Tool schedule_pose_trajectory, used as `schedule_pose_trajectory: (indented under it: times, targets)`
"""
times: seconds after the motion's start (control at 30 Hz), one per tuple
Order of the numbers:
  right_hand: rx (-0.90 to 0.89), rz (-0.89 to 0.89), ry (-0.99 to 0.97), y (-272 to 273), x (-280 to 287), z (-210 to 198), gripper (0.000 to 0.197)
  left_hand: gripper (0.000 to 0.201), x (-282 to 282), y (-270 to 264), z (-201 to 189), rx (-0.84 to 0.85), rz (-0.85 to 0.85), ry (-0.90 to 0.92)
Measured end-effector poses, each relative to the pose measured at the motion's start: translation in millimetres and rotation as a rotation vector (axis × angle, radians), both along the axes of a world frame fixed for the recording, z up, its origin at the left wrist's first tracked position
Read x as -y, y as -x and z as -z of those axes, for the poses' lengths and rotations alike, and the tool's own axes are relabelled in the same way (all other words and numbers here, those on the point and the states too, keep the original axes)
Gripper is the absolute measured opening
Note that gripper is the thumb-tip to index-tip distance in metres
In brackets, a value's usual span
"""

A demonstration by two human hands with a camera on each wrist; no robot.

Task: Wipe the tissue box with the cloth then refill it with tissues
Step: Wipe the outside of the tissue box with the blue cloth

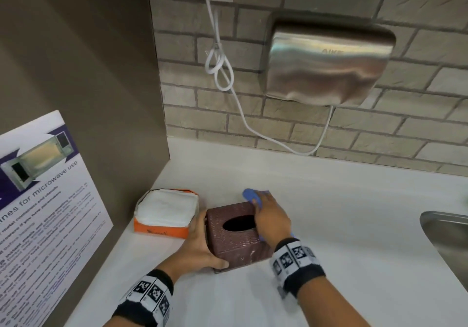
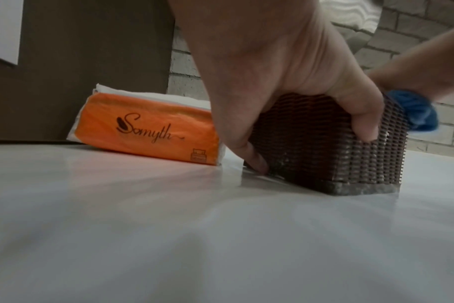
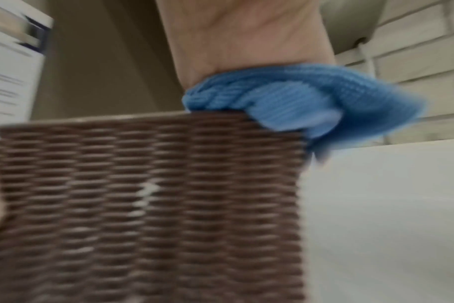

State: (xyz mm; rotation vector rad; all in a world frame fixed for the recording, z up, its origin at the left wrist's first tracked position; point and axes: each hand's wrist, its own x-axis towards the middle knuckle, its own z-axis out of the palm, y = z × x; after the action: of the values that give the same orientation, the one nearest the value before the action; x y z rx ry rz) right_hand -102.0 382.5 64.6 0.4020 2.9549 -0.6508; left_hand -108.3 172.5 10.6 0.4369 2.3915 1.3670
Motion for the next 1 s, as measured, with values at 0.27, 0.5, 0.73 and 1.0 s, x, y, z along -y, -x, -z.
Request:
schedule_pose_trajectory:
  times: [0.27, 0.5, 0.73, 1.0]
  targets:
    - [0.005, 0.390, 1.500, -45.1, -54.0, -9.9, 0.057, 0.145, 5.2, 3.1, -4.7, 0.098, 0.009, -0.041]
    - [0.029, 0.248, 1.271, -65.1, -49.8, -8.2, 0.041, 0.072, -1.9, -1.9, -47.5, 0.290, -0.027, -0.294]
    - [0.124, 0.355, 0.788, -46.7, -42.2, -28.1, 0.055, 0.127, 14.2, -4.5, -55.3, 0.274, 0.215, -0.101]
    - [0.093, 0.295, 0.389, -51.6, -34.9, -51.3, 0.057, 0.112, 8.5, -0.3, -43.3, 0.056, 0.120, -0.020]
